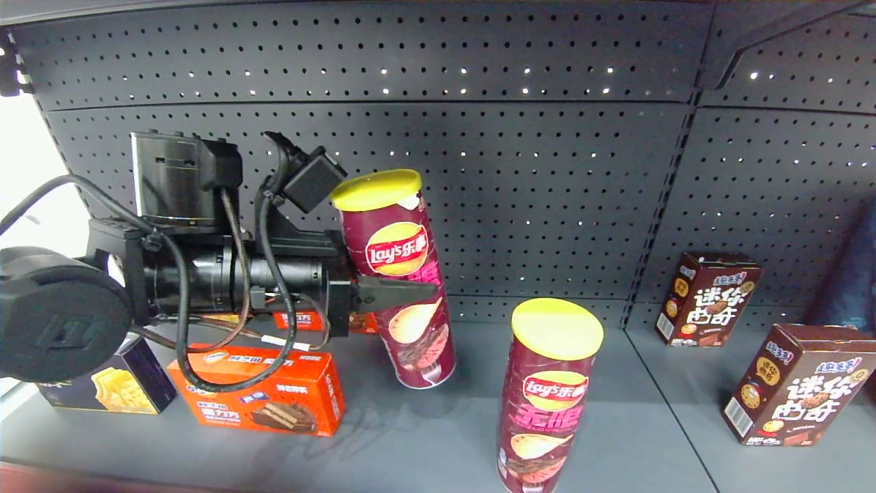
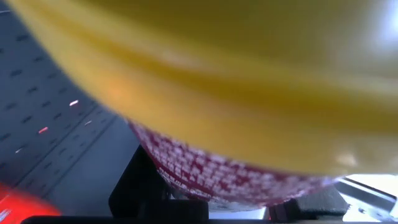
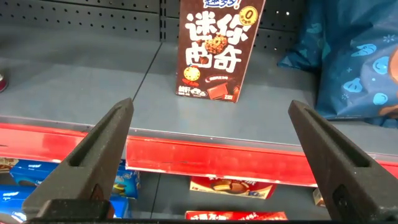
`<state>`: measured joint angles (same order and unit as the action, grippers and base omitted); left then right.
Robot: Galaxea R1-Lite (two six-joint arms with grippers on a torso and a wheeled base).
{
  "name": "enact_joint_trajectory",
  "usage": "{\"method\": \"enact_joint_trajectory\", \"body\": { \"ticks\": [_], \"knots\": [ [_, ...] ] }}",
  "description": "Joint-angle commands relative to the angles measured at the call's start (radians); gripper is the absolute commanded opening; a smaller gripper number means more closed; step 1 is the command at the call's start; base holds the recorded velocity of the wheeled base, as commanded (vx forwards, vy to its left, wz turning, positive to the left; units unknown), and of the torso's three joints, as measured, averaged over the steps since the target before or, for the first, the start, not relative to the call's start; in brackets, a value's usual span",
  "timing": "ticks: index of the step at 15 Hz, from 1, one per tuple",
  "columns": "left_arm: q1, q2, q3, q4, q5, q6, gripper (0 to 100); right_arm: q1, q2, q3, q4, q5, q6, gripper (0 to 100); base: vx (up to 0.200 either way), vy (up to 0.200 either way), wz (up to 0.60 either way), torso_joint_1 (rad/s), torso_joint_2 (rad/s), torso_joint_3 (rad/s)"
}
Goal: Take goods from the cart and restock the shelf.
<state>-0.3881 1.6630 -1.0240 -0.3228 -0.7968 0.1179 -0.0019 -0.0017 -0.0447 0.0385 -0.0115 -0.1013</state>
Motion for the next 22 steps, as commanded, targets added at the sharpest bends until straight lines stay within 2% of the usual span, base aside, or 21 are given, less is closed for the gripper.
{"method": "enact_joint_trajectory", "body": {
  "ticks": [1, 3, 5, 7, 10, 14, 17, 18, 22],
  "knots": [
    [0.008, 0.061, -0.019, 0.002, -0.004, 0.002, 0, 0.0, 0.002, 0.0, 0.0, -0.001, 0.0, 100, 0.0, 0.0, 0.0, 0.0, 0.0, 0.0],
    [0.011, 0.083, -0.051, 0.011, -0.004, 0.0, 0, 0.0, 0.002, 0.0, 0.0, -0.001, 0.0, 100, 0.0, 0.0, 0.0, 0.0, 0.0, 0.0],
    [0.029, 0.113, -0.099, 0.102, -0.004, 0.009, 0, 0.0, 0.002, 0.0, 0.0, -0.001, 0.0, 100, 0.0, 0.0, 0.0, 0.0, 0.0, 0.0],
    [0.041, 0.162, -0.163, 0.125, -0.004, 0.057, 0, 0.0, 0.002, 0.0, 0.0, -0.001, 0.0, 100, 0.0, 0.0, 0.0, 0.0, 0.0, 0.0],
    [0.038, 0.218, -0.24, 0.126, -0.004, 0.085, 0, 0.0, 0.002, 0.0, 0.0, -0.001, 0.0, 100, 0.0, 0.0, 0.0, 0.0, 0.0, 0.0],
    [0.026, 0.282, -0.266, 0.125, -0.005, 0.128, 0, 0.0, 0.002, 0.0, 0.0, 0.001, -0.003, 100, 0.0, 0.0, 0.0, 0.0, 0.0, 0.0],
    [0.02, 0.314, -0.298, 0.125, -0.004, 0.132, 0, 0.0, 0.002, 0.0, 0.0, -0.001, -0.002, 100, 0.0, 0.0, 0.0, 0.0, 0.0, 0.0],
    [0.011, 0.343, -0.343, 0.126, -0.005, 0.132, 0, 0.0, 0.002, 0.0, 0.0, -0.001, -0.002, 100, 0.0, 0.0, 0.0, 0.0, 0.0, 0.0],
    [0.005, 0.408, -0.423, 0.126, -0.005, 0.132, 0, 0.0, 0.002, 0.0, 0.0, -0.001, -0.003, 100, 0.0, 0.0, 0.0, 0.0, 0.0, 0.0]
  ]
}}
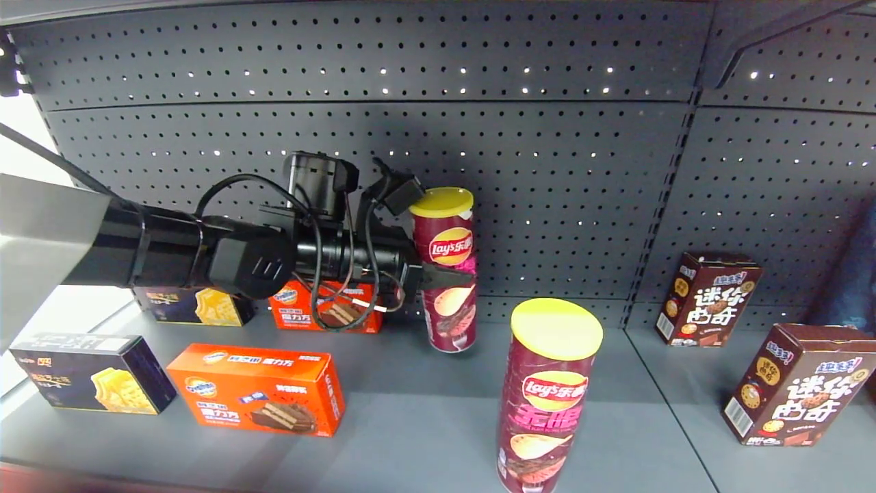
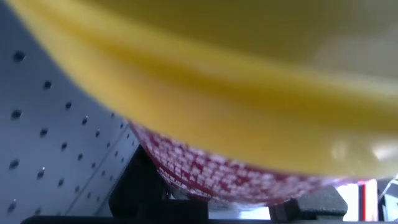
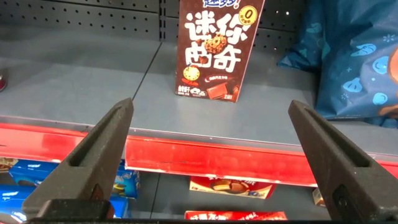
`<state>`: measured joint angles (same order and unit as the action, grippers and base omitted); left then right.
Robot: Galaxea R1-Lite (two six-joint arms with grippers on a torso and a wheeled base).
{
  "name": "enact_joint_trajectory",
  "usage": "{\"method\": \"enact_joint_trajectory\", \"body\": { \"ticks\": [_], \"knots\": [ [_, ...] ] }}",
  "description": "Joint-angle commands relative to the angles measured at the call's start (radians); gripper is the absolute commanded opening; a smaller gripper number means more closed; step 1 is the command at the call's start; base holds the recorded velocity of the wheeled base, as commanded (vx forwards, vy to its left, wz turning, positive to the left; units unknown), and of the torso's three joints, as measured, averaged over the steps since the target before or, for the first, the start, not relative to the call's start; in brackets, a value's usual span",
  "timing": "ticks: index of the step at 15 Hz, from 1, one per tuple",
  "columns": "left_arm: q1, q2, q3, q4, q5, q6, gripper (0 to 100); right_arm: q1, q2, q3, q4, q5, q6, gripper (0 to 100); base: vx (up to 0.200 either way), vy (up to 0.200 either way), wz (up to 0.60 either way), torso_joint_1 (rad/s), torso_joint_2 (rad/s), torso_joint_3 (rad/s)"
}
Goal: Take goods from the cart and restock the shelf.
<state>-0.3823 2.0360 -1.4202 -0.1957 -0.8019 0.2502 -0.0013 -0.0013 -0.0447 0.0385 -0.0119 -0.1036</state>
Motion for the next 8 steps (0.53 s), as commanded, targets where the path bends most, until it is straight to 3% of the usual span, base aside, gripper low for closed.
{"method": "enact_joint_trajectory", "body": {
  "ticks": [1, 8],
  "knots": [
    [-0.003, 0.05, -0.046, -0.001, 0.0, 0.0, 0, 0.0, 0.001, 0.0, 0.0, 0.001, -0.001, 100, 0.0, 0.0, 0.0, 0.0, 0.0, 0.0],
    [-0.027, 0.101, -0.086, -0.001, 0.001, 0.0, 0, 0.0, 0.001, 0.0, 0.0, 0.0, 0.001, 100, 0.0, 0.0, 0.0, 0.0, 0.0, 0.0]
  ]
}}
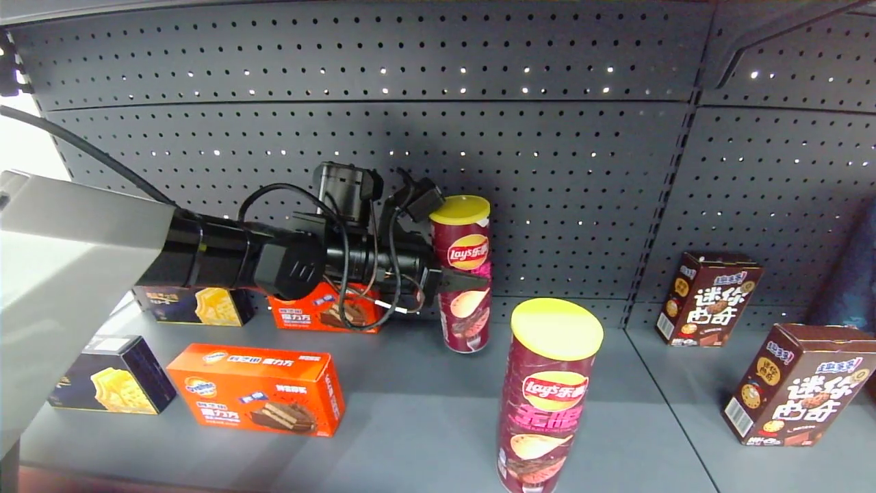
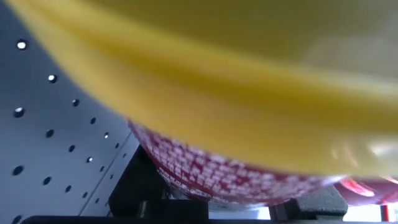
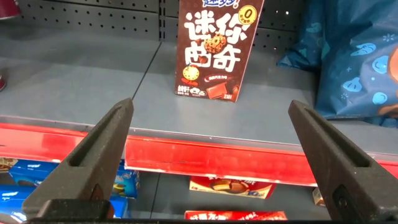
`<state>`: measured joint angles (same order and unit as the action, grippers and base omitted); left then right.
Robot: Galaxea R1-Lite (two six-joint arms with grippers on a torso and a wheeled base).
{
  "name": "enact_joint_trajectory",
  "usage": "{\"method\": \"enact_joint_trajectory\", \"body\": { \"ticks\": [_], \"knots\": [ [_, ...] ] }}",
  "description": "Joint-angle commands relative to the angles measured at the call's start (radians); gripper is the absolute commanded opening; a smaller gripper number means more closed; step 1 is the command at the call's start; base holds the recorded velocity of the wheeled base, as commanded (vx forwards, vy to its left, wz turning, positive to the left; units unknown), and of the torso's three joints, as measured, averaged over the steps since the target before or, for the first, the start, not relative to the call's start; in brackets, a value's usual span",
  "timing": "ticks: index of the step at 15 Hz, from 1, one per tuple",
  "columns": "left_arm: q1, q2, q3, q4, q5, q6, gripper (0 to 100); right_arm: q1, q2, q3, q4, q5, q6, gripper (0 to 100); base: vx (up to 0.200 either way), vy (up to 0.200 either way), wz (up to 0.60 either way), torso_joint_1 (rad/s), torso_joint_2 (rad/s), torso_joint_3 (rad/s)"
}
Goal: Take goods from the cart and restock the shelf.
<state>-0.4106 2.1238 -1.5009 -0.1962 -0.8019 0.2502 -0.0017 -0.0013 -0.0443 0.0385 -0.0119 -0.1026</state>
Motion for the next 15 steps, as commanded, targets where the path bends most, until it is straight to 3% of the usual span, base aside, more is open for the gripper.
{"method": "enact_joint_trajectory", "body": {
  "ticks": [1, 15],
  "knots": [
    [0.001, 0.015, -0.006, 0.0, 0.0, 0.0, 0, 0.0, 0.001, 0.0, 0.0, 0.0, 0.0, 100, 0.0, 0.0, 0.0, 0.0, 0.0, 0.0],
    [-0.022, 0.154, -0.142, 0.0, 0.0, 0.001, 0, 0.0, 0.001, 0.0, 0.0, 0.0, -0.006, 100, 0.0, 0.0, 0.0, 0.0, 0.0, 0.0]
  ]
}}
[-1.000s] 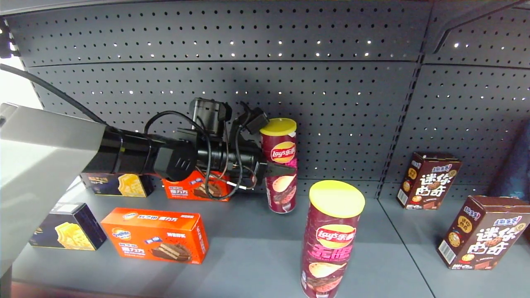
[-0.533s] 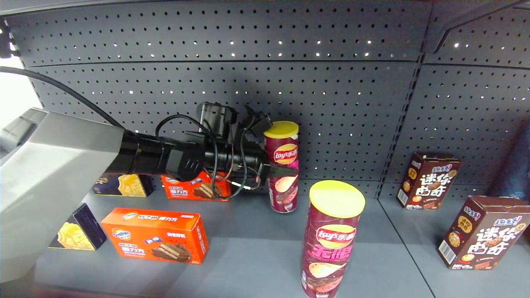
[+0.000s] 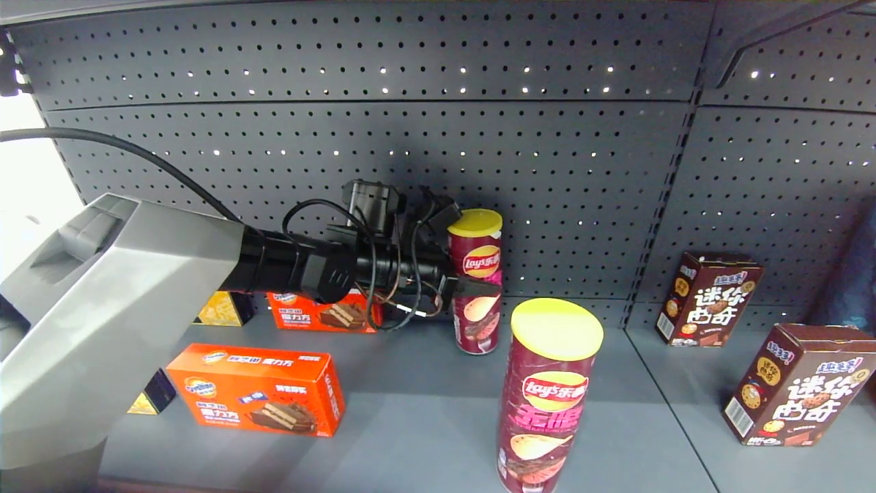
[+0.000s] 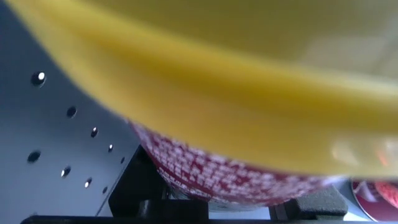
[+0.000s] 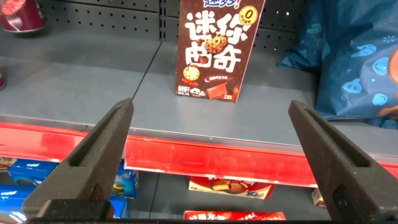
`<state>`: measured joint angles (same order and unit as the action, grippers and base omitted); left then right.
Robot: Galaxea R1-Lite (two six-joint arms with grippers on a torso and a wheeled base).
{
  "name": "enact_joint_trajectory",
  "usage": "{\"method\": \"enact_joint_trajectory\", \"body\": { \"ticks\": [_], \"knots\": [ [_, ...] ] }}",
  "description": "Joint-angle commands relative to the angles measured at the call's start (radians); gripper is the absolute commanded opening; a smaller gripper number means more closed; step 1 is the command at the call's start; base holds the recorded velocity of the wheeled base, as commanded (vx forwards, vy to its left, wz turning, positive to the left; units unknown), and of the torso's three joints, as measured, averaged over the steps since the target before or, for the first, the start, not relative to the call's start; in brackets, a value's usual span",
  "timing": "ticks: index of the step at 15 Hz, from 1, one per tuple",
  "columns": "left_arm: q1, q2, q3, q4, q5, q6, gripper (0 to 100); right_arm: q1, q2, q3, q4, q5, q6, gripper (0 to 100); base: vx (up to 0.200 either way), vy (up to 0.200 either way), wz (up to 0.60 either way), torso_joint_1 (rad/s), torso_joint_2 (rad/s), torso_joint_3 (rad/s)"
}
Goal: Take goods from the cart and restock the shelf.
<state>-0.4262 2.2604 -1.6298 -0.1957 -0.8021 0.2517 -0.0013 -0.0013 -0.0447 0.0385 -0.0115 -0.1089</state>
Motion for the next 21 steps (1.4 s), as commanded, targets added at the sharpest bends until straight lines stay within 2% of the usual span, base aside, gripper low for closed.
{"method": "enact_joint_trajectory", "body": {
  "ticks": [1, 10, 21],
  "knots": [
    [-0.009, 0.022, -0.021, -0.001, 0.0, 0.0, 0, 0.0, 0.001, 0.0, 0.0, -0.001, 0.0, 100, 0.0, 0.0, 0.0, 0.0, 0.0, 0.0],
    [-0.029, 0.059, -0.059, 0.002, -0.002, -0.002, 0, 0.0, 0.001, 0.0, 0.0, -0.001, 0.002, 100, 0.0, 0.0, 0.0, 0.0, 0.0, 0.0],
    [-0.039, 0.059, -0.047, 0.002, -0.002, 0.001, 0, 0.0, 0.001, 0.0, 0.0, -0.001, 0.002, 100, 0.0, 0.0, 0.0, 0.0, 0.0, 0.0]
  ]
}}
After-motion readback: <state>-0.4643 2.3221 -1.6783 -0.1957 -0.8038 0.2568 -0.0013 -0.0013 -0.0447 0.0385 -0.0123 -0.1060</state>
